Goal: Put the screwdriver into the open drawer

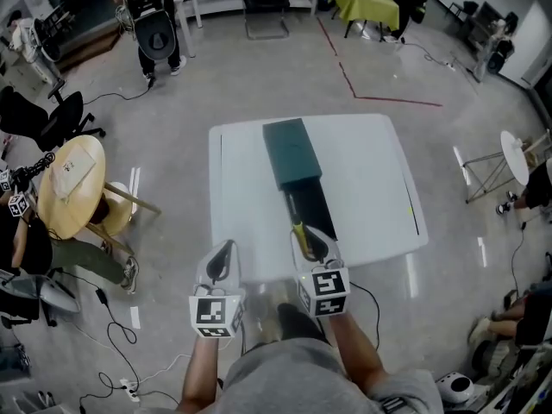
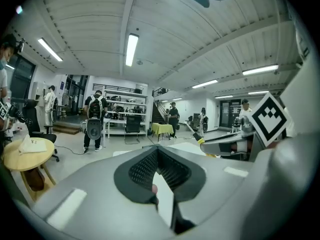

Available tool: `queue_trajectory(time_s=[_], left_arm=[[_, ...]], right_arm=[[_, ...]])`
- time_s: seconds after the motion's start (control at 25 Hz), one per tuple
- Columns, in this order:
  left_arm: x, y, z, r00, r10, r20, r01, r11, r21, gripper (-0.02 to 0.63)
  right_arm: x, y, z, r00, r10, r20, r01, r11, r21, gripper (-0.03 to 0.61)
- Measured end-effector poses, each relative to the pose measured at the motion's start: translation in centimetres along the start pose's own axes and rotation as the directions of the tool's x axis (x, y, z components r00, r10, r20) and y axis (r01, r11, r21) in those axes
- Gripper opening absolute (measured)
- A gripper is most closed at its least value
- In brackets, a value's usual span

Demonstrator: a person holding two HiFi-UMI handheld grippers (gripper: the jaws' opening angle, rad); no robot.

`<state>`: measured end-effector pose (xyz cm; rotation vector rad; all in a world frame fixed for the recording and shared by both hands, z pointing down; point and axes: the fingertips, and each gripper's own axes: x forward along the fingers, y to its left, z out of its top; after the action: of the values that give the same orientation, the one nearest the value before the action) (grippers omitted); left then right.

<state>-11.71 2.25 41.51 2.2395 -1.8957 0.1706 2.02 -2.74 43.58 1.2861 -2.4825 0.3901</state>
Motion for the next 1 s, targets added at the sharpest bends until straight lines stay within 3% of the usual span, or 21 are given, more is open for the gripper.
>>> queue_trajectory(time_s=[0.56,1.0], left_arm=[[-4.6,-3.9,1.1,0.998,-0.053,0.037,0.052,0.998,0.026,0.012],[-4.5,-6.4,0.3,0.993,-0.116,0.023,0.115,0.993,0.030,0.012]], right_arm=[[-7.5,-0.4,-0.5,0.994,-0.076,0.080,0.074,0.997,0.028,0.083],[-10.1,-2.4,-2.6,0.987,-0.150,0.059,0.145,0.987,0.073,0.083]])
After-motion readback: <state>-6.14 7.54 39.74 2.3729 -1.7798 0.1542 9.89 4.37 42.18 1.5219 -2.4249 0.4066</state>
